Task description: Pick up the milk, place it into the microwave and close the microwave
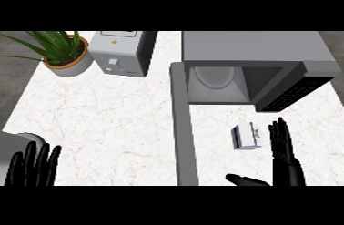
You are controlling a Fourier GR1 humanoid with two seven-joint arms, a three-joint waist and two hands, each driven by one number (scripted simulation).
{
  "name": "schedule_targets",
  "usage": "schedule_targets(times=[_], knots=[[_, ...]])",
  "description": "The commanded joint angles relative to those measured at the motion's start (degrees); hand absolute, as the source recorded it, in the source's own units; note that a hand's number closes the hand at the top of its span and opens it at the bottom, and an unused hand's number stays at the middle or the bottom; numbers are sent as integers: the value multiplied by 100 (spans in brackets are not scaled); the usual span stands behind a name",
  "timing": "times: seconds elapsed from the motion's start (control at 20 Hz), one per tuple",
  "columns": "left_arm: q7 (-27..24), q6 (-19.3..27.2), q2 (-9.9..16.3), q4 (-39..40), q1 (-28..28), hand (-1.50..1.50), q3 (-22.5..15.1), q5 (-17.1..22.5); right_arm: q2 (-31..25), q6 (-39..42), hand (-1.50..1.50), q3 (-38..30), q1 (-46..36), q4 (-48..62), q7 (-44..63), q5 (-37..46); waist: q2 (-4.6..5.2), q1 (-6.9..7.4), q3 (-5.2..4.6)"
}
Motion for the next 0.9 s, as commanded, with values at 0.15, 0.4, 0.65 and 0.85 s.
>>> schedule_targets(times=[0.15,0.4,0.65,0.85], knots=[[-38,-85,74,-286,310,-150,-17,162,-170,40,-150,-855,-647,1659,-856,-391,4,14,2],[-706,-351,69,-195,1014,-150,-254,-36,-203,70,-150,-1011,-1136,2696,-1350,-467,-1,44,2],[-580,-327,90,-71,790,-150,-130,126,-61,16,-150,-1025,-1244,3605,-2295,-275,2,13,1],[-864,-354,83,126,868,-150,-149,7,-275,171,-150,-1285,-1600,4142,-2585,-394,0,12,0]])
